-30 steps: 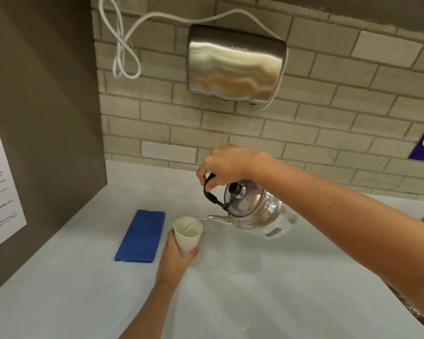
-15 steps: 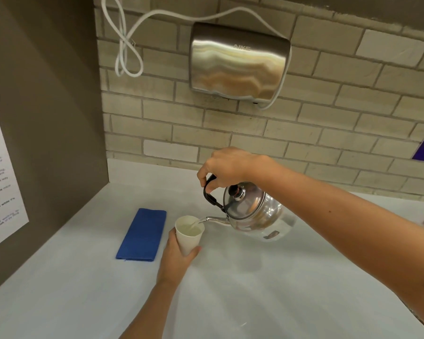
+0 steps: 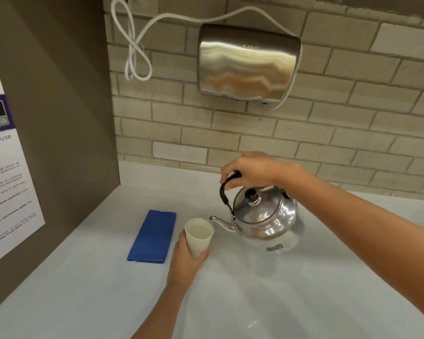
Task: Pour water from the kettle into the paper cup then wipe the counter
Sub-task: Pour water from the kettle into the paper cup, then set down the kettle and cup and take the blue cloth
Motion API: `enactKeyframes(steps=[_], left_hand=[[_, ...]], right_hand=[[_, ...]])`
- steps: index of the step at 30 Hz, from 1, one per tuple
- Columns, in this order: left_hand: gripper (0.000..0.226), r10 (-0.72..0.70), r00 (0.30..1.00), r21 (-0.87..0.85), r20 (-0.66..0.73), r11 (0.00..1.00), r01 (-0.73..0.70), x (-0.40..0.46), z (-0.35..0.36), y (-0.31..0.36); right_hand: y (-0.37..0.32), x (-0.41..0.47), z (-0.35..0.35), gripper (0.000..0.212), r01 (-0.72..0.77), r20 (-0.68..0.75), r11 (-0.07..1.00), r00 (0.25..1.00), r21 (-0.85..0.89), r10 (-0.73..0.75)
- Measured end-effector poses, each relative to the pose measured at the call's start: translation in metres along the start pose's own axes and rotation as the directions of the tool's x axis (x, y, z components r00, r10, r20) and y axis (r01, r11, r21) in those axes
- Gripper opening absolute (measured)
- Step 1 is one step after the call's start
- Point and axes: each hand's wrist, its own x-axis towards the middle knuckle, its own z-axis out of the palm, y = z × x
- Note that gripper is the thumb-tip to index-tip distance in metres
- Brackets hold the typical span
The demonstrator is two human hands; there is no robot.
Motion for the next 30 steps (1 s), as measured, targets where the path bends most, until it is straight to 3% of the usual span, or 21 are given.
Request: enactKeyframes(steps=[5,10,17,30], left_hand=[[0.083,0.001,1.000,-0.023,0.002,1.000,-0.001,-0.001,-0.002,0.003],[0.081,-0.014,1.000,-0.032,0.007,0.999,0.014,0.001,-0.001,0.001],[0.077,-0.049,0.999,-0.032,0.017,0.998,0.049,0.003,0.001,-0.005],[0.075,-0.052,0.998,-0.052,0.030,0.997,0.054,0.001,0.000,-0.004]], right_hand=[[0.038,-0.017,0.016,0.010,-0.115,-0.134,0.945,0.978,0.306,0.163],[0.063,-0.007,0.043,0.007,-0.071,-0.294,0.854,0.922,0.515,0.253],[0.066,0.053,0.081,0.011,-0.082,-0.369,0.807,0.859,0.585,0.354],[0.061,0.114,0.117,0.012,-0.105,-0.250,0.750,0.905,0.653,0.345]])
